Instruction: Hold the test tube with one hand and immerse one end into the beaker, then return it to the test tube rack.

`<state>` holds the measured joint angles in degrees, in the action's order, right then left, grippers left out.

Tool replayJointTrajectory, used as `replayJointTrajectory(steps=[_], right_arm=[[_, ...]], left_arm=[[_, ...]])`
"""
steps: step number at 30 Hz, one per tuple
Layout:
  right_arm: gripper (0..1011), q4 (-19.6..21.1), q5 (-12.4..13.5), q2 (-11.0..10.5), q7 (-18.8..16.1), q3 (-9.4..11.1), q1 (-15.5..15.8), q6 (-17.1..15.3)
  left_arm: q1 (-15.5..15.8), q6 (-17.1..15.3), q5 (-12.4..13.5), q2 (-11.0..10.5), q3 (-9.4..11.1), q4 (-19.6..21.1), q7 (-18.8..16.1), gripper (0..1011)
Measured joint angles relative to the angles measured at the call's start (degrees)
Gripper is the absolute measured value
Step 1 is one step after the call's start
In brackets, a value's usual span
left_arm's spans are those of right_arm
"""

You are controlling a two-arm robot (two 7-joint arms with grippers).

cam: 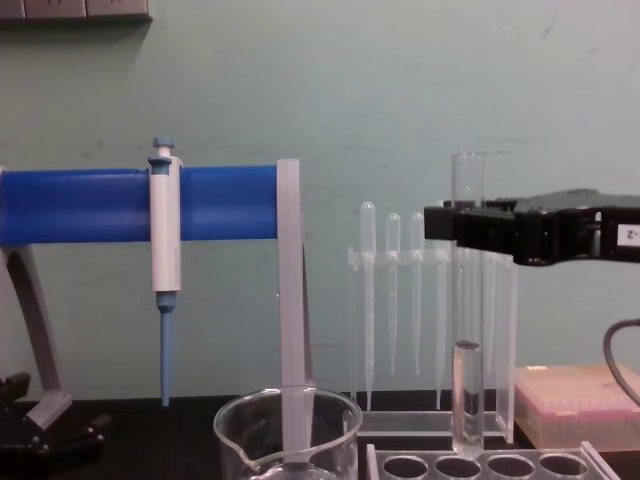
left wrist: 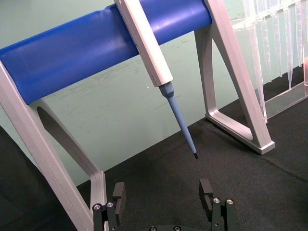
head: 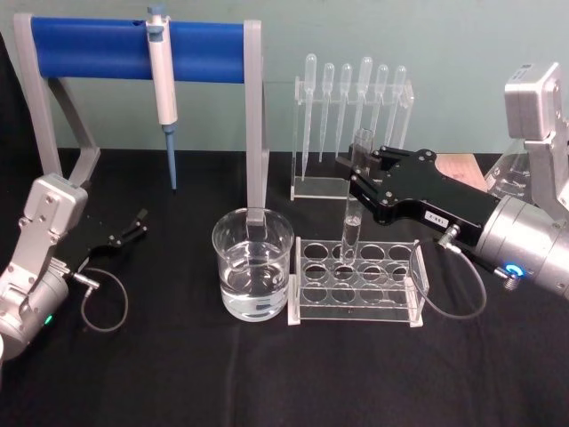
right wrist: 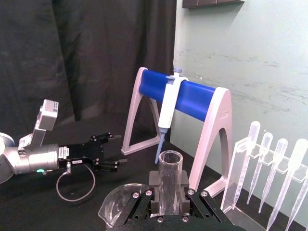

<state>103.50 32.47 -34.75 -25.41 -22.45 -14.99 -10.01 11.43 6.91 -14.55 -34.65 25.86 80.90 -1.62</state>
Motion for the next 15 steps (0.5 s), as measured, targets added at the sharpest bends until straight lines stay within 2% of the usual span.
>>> replayJointTrajectory(steps=[3, 7, 12, 15], right_arm=[[226, 0.5, -0.1, 0.0, 0.1, 0.0, -0.2, 0.0], [225, 1.1, -0.8, 0.8, 0.3, -0.7, -2.0, -0.1], [226, 0.1, -2.0, 3.1, -0.4, -2.9, -6.1, -0.3], [226, -2.5, -2.7, 5.6, -1.6, -5.2, -9.6, -0.2]], left_arm=[[0.0, 0.0, 0.0, 0.0, 0.0, 0.0, 0.0, 1000], [0.0, 0.0, 0.0, 0.0, 0.0, 0.0, 0.0, 1000], [0.0, 0.0, 0.0, 0.0, 0.0, 0.0, 0.0, 1000], [0.0, 0.0, 0.0, 0.0, 0.0, 0.0, 0.0, 1000]])
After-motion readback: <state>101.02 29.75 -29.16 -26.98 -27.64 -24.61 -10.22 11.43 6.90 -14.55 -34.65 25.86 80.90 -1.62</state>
